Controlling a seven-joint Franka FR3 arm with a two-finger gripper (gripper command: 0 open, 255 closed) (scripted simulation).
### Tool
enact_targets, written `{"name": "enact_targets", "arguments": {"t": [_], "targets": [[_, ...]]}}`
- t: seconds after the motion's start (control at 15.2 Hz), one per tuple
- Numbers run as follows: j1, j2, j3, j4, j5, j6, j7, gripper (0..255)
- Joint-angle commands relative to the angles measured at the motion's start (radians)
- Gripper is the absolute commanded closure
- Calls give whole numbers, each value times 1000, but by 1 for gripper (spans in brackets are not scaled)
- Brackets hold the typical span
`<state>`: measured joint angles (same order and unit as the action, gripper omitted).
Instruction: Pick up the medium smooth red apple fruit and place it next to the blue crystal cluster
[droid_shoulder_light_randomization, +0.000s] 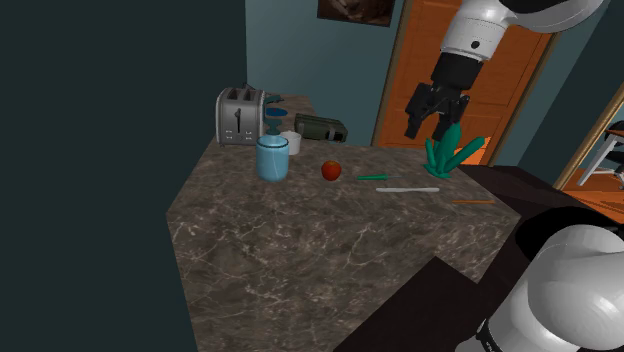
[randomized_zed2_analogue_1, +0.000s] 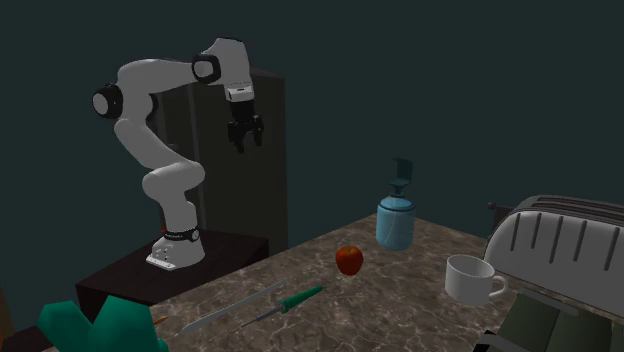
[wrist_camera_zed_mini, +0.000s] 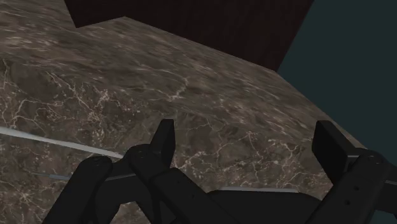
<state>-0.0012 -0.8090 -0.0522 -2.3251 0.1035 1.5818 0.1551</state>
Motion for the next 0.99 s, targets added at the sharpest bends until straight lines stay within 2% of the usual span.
{"name": "enact_targets", "arguments": {"t": [0.0,0.46,0.92], "targets": [[0,0,0,0,0,0,0,0],[9,192,-58,-12,-55,195,-143,0],[20,428,-111,46,-82,368,-276,0]]}}
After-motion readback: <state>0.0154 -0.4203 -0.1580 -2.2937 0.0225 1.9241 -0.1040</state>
